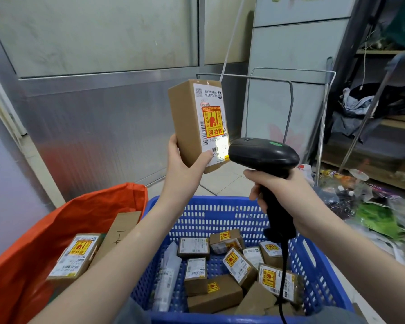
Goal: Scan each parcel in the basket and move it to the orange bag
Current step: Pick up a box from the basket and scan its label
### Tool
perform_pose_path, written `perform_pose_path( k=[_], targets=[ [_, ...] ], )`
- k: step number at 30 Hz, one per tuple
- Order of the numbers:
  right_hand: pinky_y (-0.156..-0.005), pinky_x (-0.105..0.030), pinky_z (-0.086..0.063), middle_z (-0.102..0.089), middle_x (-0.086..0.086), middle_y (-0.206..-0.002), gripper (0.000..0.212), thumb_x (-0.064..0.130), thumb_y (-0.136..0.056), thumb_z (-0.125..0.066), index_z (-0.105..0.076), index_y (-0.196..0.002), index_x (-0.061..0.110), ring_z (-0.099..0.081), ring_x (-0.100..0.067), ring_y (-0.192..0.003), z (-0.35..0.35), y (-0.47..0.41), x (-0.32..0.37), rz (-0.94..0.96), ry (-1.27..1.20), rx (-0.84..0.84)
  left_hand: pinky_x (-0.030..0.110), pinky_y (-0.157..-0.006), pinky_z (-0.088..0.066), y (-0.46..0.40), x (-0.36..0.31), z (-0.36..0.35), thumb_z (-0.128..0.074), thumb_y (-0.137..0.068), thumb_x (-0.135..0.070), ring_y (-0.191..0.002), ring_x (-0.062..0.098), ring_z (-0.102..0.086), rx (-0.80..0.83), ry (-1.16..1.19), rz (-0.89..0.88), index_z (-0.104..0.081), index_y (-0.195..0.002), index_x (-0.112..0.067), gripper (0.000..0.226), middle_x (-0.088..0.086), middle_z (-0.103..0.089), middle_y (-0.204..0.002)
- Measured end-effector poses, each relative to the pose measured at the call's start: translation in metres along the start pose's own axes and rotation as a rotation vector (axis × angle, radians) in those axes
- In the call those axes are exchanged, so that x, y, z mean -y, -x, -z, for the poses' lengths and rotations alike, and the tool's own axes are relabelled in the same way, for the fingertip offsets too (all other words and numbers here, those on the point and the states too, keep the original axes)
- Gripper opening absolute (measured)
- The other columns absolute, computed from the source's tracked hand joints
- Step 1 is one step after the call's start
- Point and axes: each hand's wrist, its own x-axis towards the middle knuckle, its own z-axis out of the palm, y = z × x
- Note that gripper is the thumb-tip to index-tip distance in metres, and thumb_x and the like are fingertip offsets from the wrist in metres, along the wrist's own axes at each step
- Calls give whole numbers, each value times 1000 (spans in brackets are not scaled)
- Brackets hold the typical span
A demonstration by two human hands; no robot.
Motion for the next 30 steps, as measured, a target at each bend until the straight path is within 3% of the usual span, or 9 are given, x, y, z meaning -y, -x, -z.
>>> perform_pose_path(
  k=[7, 17, 21, 26, 30],
  targets=[
    [-44, -24, -43, -61, -8, -54, 16, 15, -90, -61, -59, -75, 12, -46, -18, -41, -2, 1, 1, -7, -16, 32, 20, -82, -49, -2, 3, 0, -62, -91, -26, -110, 9, -51, -1, -7, -27, -24, -138, -32, 61, -9, -44, -137],
    [-48, -24, -44, -59, -9, -55, 19, 17, -91, -60, -58, -74, 7, -48, -16, -43, 0, 0, -1, -22, 4, 59, 22, -88, -47, -5, 7, 8, -62, -92, -23, -119, 11, -48, -6, -3, -31, -21, -144, -28, 67, -6, -43, -142],
    [-47, -22, -44, -58, -8, -53, 21, 17, -91, -60, -57, -72, 7, -48, -15, -42, 0, 1, -2, -18, 8, 60, 32, -98, -47, -6, 8, 9, -61, -92, -23, -124, 14, -48, 7, 4, -25, -21, -145, -28, 67, -4, -43, -143],
    [-48, -23, -44, -57, -8, -52, 26, 17, -91, -60, -57, -68, 5, -48, -15, -41, 0, 1, -1, -22, 12, 59, 23, -89, -48, -8, 12, 10, -62, -91, -22, -123, 15, -50, 19, 37, -17, -22, -145, -26, 67, -3, -45, -142],
    [-47, -24, -43, -56, -8, -50, 28, 16, -90, -61, -57, -64, 8, -47, -17, -41, -2, 2, 0, -10, 16, 53, 33, -97, -50, -9, 16, 12, -63, -90, -21, -123, 17, -53, 32, 67, -13, -24, -144, -24, 66, 0, -48, -140]
  ],
)
